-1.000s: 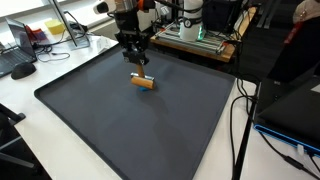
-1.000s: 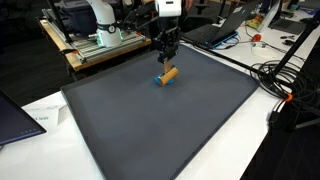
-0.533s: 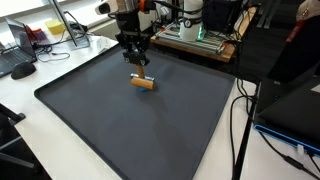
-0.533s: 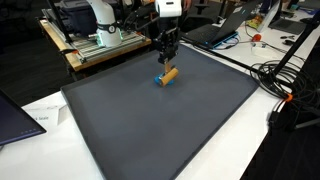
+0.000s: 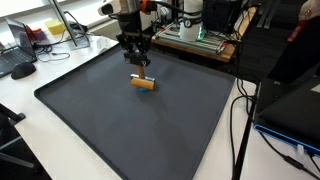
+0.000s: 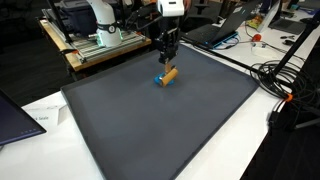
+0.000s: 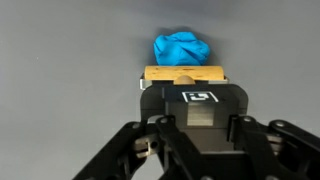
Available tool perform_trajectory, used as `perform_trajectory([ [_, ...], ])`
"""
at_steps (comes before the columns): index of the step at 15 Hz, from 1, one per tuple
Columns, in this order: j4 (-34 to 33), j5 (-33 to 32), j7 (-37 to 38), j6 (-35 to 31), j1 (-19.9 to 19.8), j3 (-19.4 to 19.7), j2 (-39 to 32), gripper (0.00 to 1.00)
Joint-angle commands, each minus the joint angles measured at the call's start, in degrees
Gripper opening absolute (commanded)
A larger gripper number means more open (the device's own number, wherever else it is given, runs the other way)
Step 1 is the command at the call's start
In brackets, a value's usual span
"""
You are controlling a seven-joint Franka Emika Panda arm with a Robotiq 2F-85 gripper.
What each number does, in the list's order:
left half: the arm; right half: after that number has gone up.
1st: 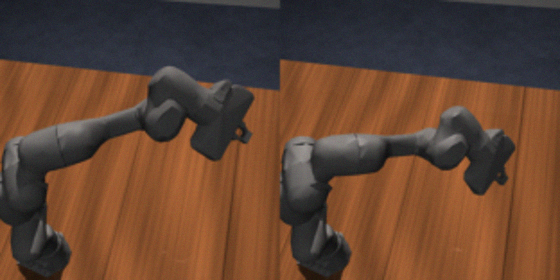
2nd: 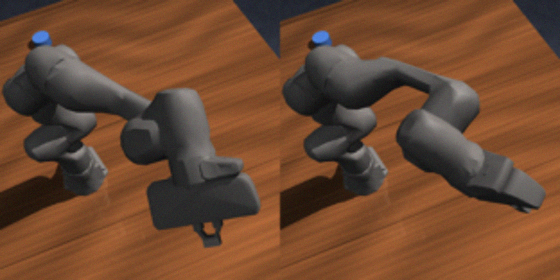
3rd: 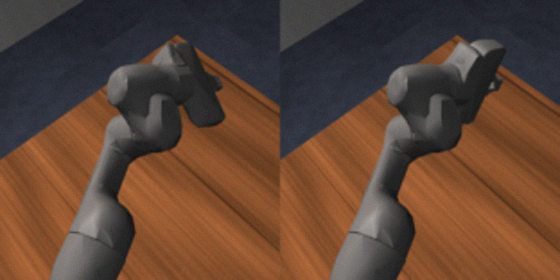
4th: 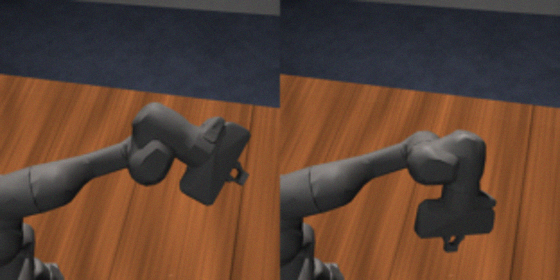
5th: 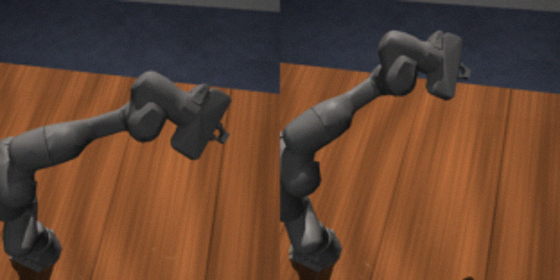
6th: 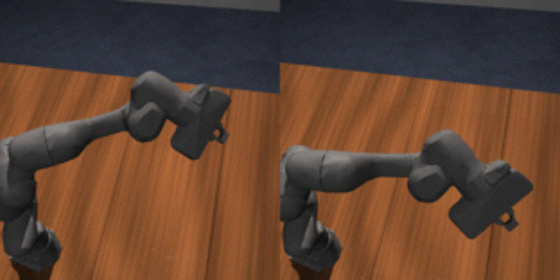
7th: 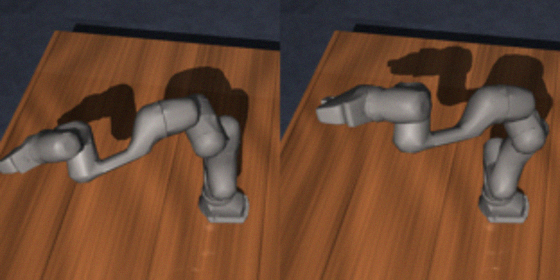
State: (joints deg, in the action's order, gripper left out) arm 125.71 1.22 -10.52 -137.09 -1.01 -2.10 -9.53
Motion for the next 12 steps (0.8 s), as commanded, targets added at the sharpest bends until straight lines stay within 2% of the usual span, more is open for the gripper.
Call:
perform_trajectory([
  [1, 2.64, -2.85, 1.04, 0.19, 0.94, 0.43, -2.86, 0.22],
  [12, -0.17, -4.64, 1.6, 0.55, 2.48, -0.21, -6.26, 0.22],
])
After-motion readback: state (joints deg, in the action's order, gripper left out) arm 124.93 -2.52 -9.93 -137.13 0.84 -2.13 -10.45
